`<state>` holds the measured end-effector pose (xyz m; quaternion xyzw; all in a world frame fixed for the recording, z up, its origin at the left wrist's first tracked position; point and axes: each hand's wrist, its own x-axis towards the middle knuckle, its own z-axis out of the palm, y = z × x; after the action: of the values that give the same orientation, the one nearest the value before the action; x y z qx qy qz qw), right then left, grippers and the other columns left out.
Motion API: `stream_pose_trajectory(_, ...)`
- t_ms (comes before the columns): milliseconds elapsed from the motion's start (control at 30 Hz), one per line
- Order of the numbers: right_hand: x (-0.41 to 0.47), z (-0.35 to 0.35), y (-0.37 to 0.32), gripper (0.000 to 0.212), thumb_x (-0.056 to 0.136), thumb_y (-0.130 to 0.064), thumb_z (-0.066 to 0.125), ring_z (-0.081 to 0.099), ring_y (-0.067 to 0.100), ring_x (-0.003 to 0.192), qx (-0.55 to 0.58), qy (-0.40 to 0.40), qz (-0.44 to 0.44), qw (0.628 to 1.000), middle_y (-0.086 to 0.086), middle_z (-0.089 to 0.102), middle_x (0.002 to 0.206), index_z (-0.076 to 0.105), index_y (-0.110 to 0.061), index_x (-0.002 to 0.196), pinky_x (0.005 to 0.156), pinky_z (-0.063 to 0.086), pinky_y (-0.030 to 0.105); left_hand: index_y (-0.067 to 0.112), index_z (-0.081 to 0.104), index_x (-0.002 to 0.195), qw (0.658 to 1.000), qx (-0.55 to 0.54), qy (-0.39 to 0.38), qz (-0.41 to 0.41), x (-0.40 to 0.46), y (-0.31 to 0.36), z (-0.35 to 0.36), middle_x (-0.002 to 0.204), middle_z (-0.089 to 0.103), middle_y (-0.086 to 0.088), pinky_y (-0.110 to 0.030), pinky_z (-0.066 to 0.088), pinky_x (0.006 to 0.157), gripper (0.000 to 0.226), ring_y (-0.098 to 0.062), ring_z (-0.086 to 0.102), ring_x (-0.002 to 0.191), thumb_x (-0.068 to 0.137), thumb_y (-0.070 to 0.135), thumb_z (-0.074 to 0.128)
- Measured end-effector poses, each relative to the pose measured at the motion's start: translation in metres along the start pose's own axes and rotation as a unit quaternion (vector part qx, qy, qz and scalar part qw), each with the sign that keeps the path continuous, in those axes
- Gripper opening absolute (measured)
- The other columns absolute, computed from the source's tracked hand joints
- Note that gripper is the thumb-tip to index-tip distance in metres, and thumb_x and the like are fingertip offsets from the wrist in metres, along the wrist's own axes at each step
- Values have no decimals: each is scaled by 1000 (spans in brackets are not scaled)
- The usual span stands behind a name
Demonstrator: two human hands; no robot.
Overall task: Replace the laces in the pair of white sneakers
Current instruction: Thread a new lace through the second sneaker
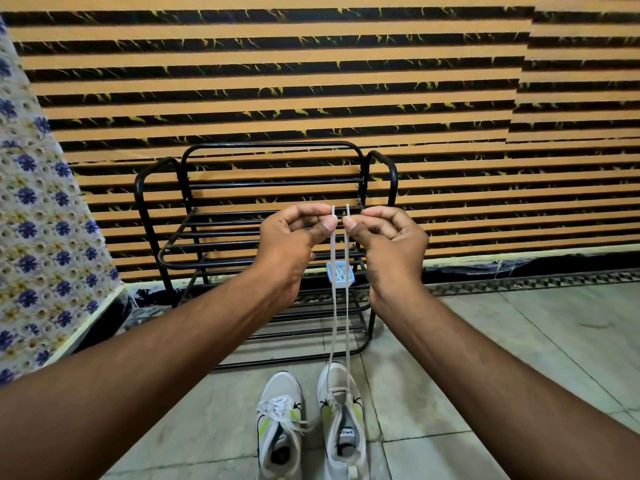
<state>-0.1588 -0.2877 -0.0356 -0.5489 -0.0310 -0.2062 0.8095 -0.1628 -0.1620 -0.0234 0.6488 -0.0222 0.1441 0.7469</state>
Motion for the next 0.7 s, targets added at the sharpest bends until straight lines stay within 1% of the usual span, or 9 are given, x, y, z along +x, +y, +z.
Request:
stream_pose_trajectory(167, -1, -1, -2, 26, 79, 3, 81, 76, 13, 85, 2, 0, -1, 1000, 5, 77, 83, 67, -7, 98, 74, 58, 21, 24, 76, 93, 1000, -2, -5, 5, 0, -1, 0, 91, 78, 9, -32, 42, 67, 16, -8, 70, 92, 86, 11, 80)
stream_pose_trajectory(400, -1, -2, -1, 25, 79, 3, 81, 76, 15, 85, -1, -1, -3, 1000, 6, 77, 82, 67, -6, 98, 77, 59, 24, 24, 76, 94, 1000, -4, -6, 8, -1, -1, -1, 94, 78, 6, -33, 42, 68, 16, -9, 70, 92, 85, 11, 80)
stream_pose_trajectory(600, -2, -3, 0, 27, 79, 3, 81, 76, 18, 85, 0, -5, -4, 1000, 8, 77, 82, 67, -4, 100, 78, 60, 28, 25, 77, 93, 1000, -3, -9, 11, 0, 0, -1, 94, 78, 6, -31, 42, 66, 15, -13, 71, 97, 85, 12, 81)
stream_pose_trajectory(700, -1, -3, -1, 27, 78, 3, 81, 76, 18, 85, 2, -4, -2, 1000, 8, 77, 83, 67, -4, 100, 78, 60, 27, 25, 77, 93, 1000, 0, -11, 10, -2, 1, 1, 93, 78, 7, -32, 42, 66, 15, -14, 71, 99, 84, 13, 81)
